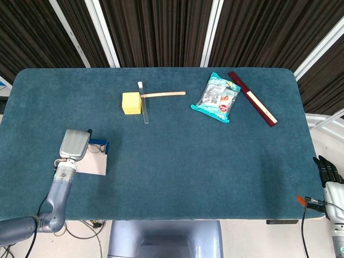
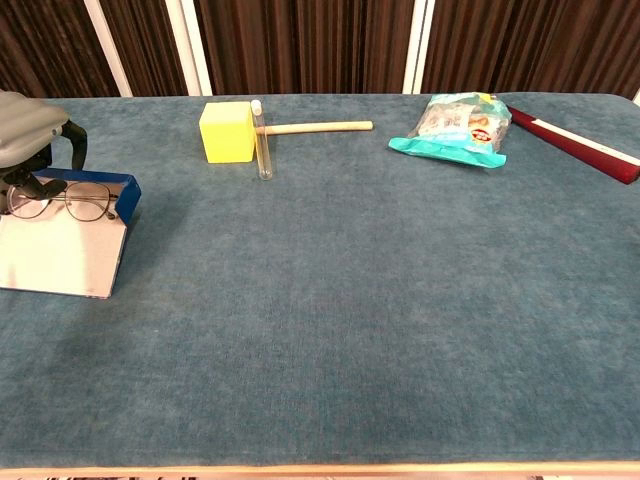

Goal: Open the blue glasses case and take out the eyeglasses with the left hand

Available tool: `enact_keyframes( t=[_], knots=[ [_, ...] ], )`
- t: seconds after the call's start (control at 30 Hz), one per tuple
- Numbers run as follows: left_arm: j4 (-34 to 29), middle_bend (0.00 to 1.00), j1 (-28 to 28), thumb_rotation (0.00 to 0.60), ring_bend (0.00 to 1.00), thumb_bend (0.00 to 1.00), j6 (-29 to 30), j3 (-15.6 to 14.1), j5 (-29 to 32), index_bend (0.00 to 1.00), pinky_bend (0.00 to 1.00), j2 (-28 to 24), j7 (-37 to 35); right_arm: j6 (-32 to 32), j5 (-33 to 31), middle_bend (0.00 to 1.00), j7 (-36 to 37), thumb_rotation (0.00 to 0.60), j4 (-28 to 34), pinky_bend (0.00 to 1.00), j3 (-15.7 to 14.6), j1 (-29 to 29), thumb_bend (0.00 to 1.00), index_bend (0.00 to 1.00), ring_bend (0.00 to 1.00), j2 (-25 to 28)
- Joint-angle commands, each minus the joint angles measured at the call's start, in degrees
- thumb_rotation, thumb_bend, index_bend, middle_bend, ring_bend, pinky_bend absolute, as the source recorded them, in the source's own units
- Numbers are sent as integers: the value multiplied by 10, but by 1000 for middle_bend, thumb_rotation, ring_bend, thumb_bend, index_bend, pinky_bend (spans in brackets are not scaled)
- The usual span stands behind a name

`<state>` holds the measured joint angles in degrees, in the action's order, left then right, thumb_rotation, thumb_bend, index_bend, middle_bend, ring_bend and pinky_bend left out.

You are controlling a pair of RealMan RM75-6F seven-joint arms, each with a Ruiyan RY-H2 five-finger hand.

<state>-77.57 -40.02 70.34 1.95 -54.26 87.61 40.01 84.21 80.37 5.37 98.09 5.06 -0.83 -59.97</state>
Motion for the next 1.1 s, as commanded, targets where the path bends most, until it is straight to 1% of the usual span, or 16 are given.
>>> enact_keyframes(
  t=[0.03,0.37,0.47,0.53,0.8,0.97,1.07,1.1],
  knots=[
    [7,1000,5,600,946,396,-1,0,-9,593,1000,3,-2,-1,0,0,0,600,0,194,0,0,164,0,0,0],
    [21,1000,15,600,951,397,2,11,-26,603,1000,10,2,-1,0,0,0,600,1,194,0,0,164,0,0,1],
    [26,1000,19,600,951,398,6,19,-31,603,1000,14,-3,-1,-1,0,0,600,1,194,0,0,163,0,0,1],
    [27,1000,21,600,951,398,5,24,-30,603,1000,15,-5,-2,-1,0,0,600,1,194,0,0,164,0,0,1],
    [32,1000,28,600,951,398,-6,29,-30,599,1000,19,2,-4,-2,0,-2,600,2,194,-1,-1,165,0,0,2],
    [36,1000,28,600,951,398,-21,38,-14,591,1000,30,10,-5,-2,0,-3,600,3,194,-1,-1,164,0,0,2],
    [40,1000,26,600,950,390,-28,48,1,556,1000,41,17,-4,-3,0,-3,600,3,194,-1,-1,164,0,0,2],
    [41,1000,25,600,950,363,-30,53,8,513,1000,45,19,-4,-3,0,-2,600,3,194,-1,-1,164,0,0,2]
  ],
)
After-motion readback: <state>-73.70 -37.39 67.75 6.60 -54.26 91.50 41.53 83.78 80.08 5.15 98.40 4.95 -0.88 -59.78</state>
